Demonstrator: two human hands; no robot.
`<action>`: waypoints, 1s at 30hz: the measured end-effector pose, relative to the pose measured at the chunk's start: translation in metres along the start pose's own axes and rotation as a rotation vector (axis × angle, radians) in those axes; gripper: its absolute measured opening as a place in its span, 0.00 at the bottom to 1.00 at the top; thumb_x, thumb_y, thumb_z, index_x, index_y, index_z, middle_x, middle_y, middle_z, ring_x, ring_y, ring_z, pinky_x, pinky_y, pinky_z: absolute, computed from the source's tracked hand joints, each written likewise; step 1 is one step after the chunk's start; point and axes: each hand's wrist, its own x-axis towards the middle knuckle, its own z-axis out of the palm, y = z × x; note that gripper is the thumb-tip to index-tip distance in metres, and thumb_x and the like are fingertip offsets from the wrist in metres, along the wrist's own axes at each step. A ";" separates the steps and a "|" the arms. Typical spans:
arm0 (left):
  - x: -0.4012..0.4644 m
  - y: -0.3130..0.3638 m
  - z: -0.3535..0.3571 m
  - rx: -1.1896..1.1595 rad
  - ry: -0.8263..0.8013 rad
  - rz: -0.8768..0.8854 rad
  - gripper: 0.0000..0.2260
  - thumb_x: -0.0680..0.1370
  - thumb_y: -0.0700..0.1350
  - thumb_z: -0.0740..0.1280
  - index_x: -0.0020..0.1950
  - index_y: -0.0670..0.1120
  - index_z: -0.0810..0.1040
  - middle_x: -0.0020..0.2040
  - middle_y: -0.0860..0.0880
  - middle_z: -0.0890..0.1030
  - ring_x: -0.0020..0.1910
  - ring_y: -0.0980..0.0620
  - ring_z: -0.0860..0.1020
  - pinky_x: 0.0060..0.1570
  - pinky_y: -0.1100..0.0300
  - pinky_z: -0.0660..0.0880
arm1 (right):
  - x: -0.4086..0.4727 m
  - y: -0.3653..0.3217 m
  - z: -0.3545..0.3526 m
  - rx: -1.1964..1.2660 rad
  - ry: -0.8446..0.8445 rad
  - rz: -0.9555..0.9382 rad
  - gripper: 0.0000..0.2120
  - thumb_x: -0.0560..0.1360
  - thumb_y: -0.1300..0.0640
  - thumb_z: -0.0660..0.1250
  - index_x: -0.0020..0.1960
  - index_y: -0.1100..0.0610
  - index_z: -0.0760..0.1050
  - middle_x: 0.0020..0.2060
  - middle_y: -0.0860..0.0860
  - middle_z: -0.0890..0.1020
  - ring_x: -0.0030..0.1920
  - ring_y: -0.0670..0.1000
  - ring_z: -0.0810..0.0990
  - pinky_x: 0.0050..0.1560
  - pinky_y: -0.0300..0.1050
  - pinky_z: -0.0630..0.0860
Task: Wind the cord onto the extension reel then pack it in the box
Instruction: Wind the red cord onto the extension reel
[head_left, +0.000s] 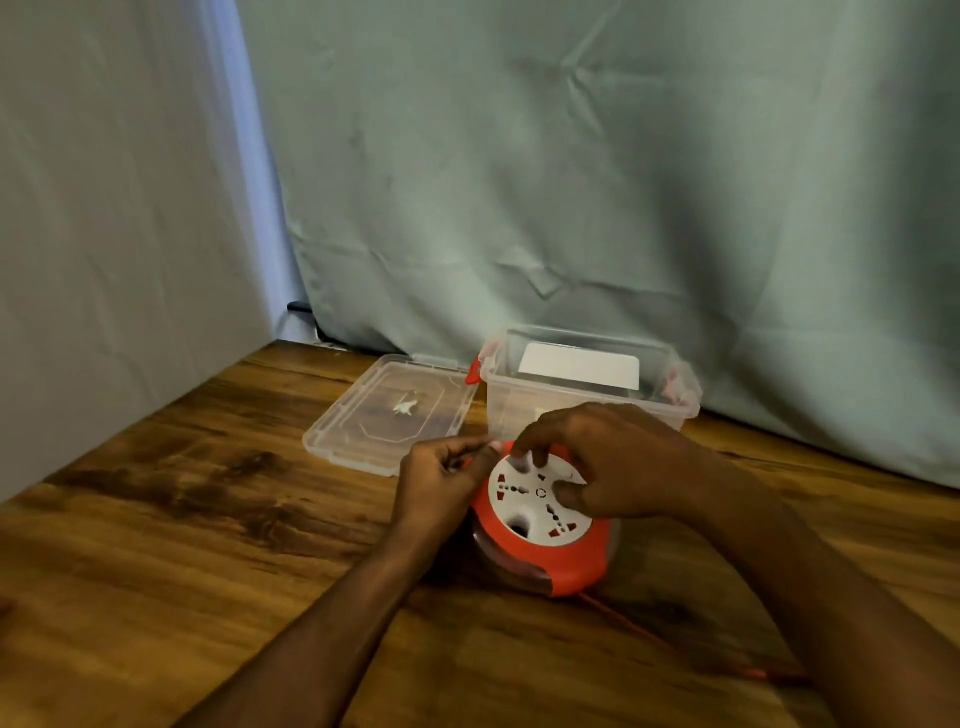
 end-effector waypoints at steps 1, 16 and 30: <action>0.000 0.001 0.000 0.022 -0.002 -0.007 0.10 0.78 0.47 0.73 0.57 0.44 0.87 0.50 0.47 0.89 0.48 0.49 0.88 0.52 0.45 0.85 | -0.001 -0.003 0.001 -0.029 -0.002 0.000 0.24 0.70 0.44 0.70 0.66 0.40 0.74 0.56 0.38 0.79 0.53 0.43 0.78 0.43 0.38 0.70; 0.006 -0.007 -0.002 0.028 -0.120 0.029 0.08 0.80 0.48 0.71 0.56 0.47 0.87 0.49 0.50 0.89 0.48 0.51 0.88 0.53 0.48 0.85 | -0.002 -0.009 0.013 -0.084 0.012 0.088 0.36 0.63 0.23 0.62 0.64 0.41 0.78 0.47 0.38 0.76 0.46 0.42 0.77 0.41 0.39 0.76; 0.005 -0.007 -0.002 -0.051 -0.112 -0.001 0.06 0.79 0.48 0.73 0.52 0.48 0.88 0.44 0.50 0.90 0.42 0.51 0.89 0.42 0.57 0.85 | 0.006 -0.017 0.039 -0.146 0.251 0.370 0.33 0.60 0.15 0.54 0.30 0.47 0.59 0.28 0.42 0.64 0.34 0.49 0.70 0.36 0.44 0.64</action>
